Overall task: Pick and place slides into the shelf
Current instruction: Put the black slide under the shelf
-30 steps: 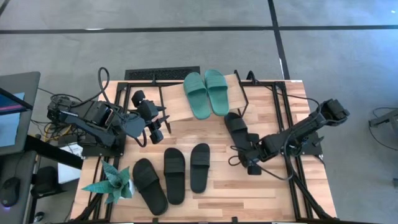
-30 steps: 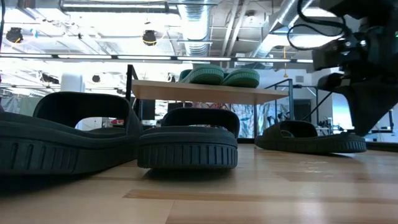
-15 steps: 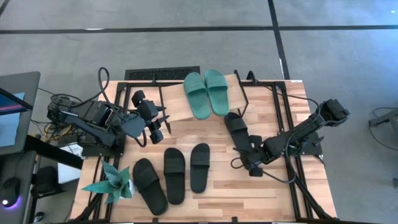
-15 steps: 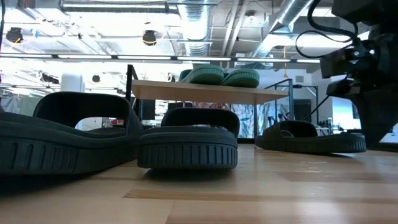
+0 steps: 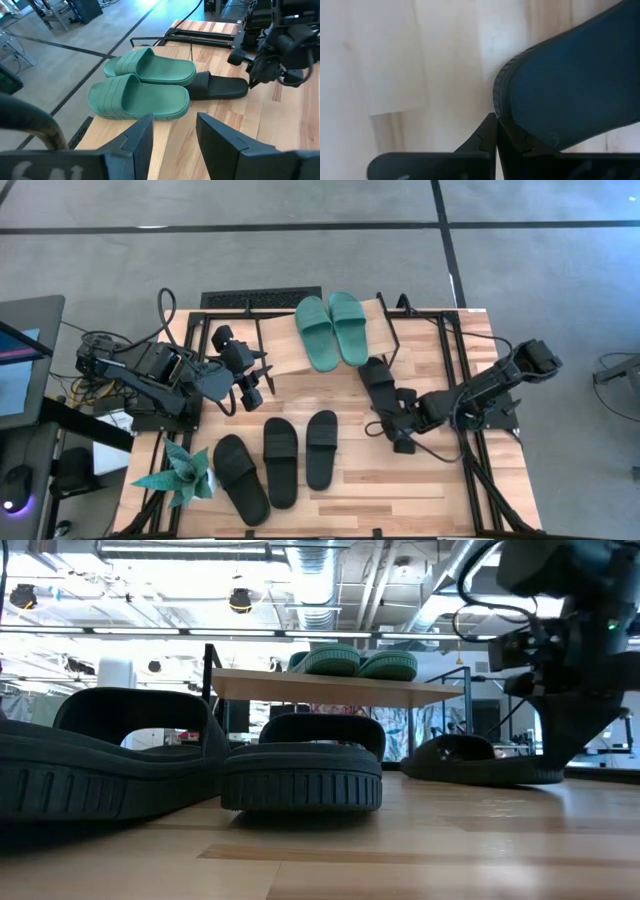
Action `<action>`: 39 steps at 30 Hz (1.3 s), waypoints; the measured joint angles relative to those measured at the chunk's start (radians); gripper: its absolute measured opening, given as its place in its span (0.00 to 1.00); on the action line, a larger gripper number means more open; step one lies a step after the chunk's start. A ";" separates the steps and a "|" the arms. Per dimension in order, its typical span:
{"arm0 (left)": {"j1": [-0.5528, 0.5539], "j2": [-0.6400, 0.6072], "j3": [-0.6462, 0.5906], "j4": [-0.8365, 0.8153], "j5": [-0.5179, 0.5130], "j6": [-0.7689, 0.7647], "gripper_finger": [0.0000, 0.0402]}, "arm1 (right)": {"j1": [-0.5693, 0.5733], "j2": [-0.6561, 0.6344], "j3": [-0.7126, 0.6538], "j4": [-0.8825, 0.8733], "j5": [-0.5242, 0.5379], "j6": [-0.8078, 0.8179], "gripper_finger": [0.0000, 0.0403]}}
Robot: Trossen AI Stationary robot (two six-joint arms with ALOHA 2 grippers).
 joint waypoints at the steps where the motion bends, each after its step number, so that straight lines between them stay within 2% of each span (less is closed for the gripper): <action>1: 0.000 0.000 0.000 0.000 0.000 -0.002 0.35 | -0.010 0.000 -0.002 0.003 -0.001 -0.008 0.00; 21: 0.000 0.000 0.000 0.000 0.000 -0.006 0.35 | -0.214 0.000 -0.004 0.141 0.003 -0.171 0.00; 39: 0.001 0.000 0.000 -0.001 -0.001 0.000 0.35 | -0.384 0.000 -0.004 0.199 -0.001 -0.284 0.00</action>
